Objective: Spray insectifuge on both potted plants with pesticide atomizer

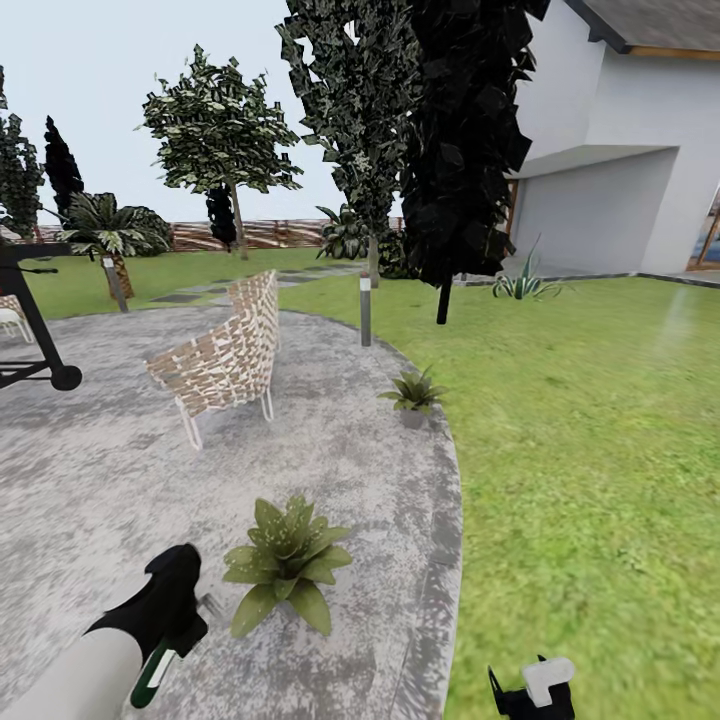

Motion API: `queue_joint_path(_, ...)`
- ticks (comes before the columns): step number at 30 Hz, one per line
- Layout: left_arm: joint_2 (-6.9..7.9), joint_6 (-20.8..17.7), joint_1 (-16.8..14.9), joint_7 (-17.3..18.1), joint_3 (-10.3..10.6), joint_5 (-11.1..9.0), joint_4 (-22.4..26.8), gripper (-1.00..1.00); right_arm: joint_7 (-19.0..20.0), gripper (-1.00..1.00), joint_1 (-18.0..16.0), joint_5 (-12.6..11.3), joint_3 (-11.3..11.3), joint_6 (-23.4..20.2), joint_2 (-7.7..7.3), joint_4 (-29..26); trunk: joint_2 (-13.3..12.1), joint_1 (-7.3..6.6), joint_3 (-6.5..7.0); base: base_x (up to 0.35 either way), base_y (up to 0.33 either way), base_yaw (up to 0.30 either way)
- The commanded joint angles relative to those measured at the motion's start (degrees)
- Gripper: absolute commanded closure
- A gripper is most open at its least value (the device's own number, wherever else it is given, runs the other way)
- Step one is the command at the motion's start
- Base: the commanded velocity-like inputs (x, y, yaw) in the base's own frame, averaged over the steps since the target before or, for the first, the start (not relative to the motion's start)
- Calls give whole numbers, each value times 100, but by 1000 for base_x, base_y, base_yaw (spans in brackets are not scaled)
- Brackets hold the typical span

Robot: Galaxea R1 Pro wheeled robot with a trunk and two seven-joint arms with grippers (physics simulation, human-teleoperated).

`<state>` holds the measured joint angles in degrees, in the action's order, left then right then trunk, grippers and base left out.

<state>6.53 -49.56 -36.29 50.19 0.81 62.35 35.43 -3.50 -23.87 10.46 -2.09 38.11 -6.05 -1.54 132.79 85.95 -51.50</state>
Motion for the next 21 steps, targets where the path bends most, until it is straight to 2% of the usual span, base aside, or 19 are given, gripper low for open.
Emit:
queue_joint_path(1,-4,-10,-1,51,8,45,8,100,-37,-100,-4,35,-17,13,-1,4,2,2,-6,310,63,0)
queue_joint_path(6,-33,-10,0,52,7,38,4,100,-37,-100,-4,35,-18,13,-1,4,2,2,-6,285,82,0)
queue_joint_path(10,4,-10,7,53,4,39,-135,100,-36,-100,-4,35,-18,13,-1,4,2,2,-6,38,13,0)
queue_joint_path(13,43,14,32,45,3,44,-481,100,-36,-100,-4,35,-19,13,-1,4,2,2,-6,4,1,0)
queue_joint_path(16,46,32,74,43,7,43,-628,100,-34,-100,-4,35,-19,13,-1,4,2,2,-6,0,0,0)
queue_joint_path(21,8,42,203,36,7,41,-660,100,-33,-100,-4,35,-19,13,2,4,2,2,-6,0,0,0)
